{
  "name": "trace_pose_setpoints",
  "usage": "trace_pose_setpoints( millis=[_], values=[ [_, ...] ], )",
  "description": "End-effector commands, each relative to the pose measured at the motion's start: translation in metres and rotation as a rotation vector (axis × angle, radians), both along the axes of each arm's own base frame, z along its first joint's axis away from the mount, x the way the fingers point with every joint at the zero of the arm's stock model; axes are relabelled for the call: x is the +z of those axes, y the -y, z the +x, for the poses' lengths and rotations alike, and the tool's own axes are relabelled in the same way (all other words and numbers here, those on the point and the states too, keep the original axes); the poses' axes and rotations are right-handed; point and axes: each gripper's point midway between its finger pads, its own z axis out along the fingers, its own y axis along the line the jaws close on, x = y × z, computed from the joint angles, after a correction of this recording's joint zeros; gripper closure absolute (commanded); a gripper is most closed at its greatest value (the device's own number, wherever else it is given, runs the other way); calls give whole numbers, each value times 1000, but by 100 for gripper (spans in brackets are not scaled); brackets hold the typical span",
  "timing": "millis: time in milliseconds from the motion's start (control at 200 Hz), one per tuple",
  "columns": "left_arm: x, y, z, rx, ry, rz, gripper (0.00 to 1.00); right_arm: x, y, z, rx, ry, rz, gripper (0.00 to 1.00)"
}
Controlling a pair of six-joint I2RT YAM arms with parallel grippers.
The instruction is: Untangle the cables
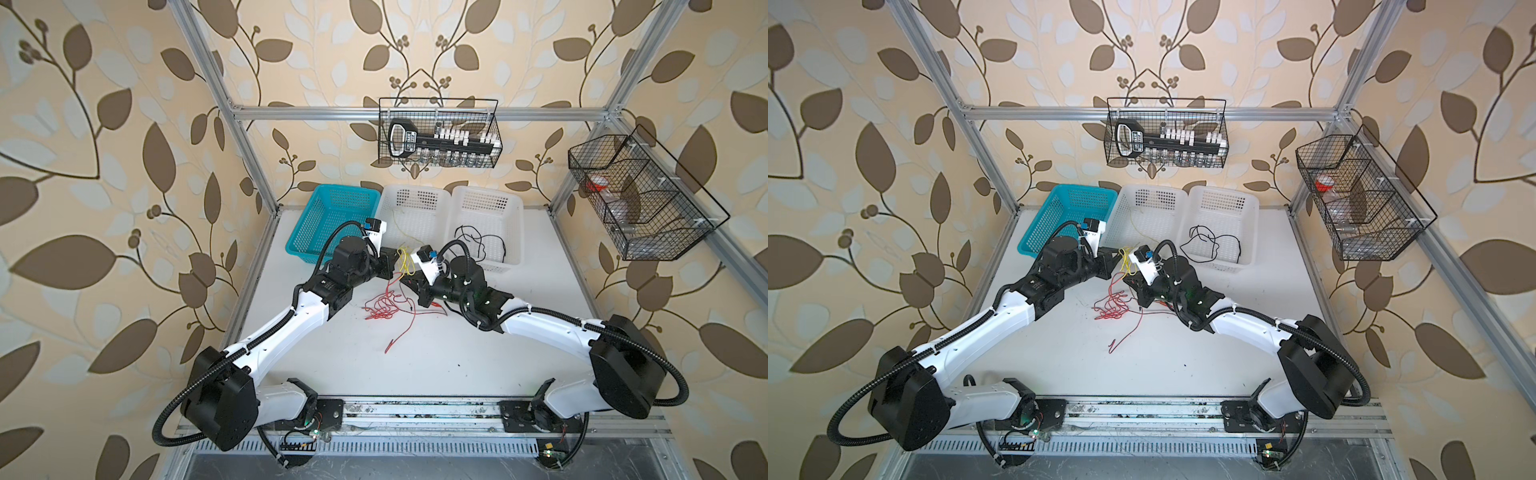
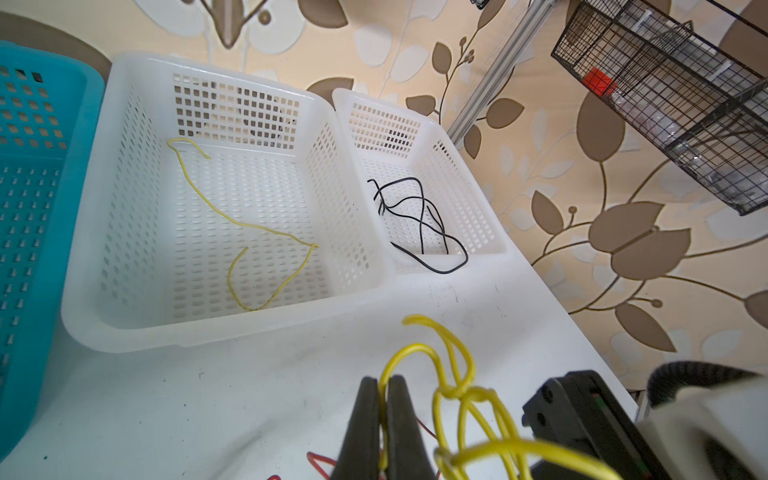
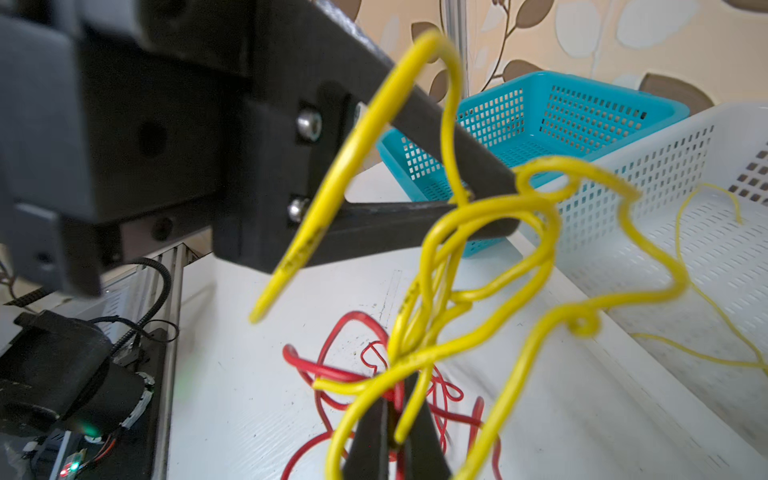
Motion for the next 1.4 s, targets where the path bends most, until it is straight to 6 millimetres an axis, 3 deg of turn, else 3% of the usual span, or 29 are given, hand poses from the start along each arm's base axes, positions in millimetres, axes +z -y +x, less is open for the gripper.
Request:
trace_pose_setpoints(
  millis=[0, 180, 305, 550, 760, 855, 1000, 1115, 1255, 1394],
  values=[
    [34, -17, 9, 94, 109, 7, 100, -18, 26, 9, -112, -4, -79, 100],
    [34, -30, 10, 152, 122, 40, 100, -31, 75, 29, -292, -54, -85, 100],
    [31, -32, 12, 161, 117, 49, 100, -28, 93, 29, -327, -49, -67, 100],
    [16, -27, 17, 153, 74, 53, 100, -18, 89, 17, -273, -21, -86, 99],
    [13, -23, 19, 145, 63, 41, 100, -22, 68, 6, -211, -17, -123, 92],
    [11, -24, 20, 150, 61, 45, 100, -26, 60, 5, -195, -23, -134, 100],
    [12, -37, 19, 208, 68, 74, 100, -40, 73, 15, -280, -58, -157, 100],
    [13, -42, 16, 218, 82, 101, 100, -45, 79, 15, -292, -85, -149, 63],
    [5, -39, 15, 191, 70, 129, 100, -31, 81, 10, -300, -55, -153, 50],
    [-5, -35, 16, 169, 51, 142, 100, 0, 77, 2, -275, 6, -121, 44]
  ],
)
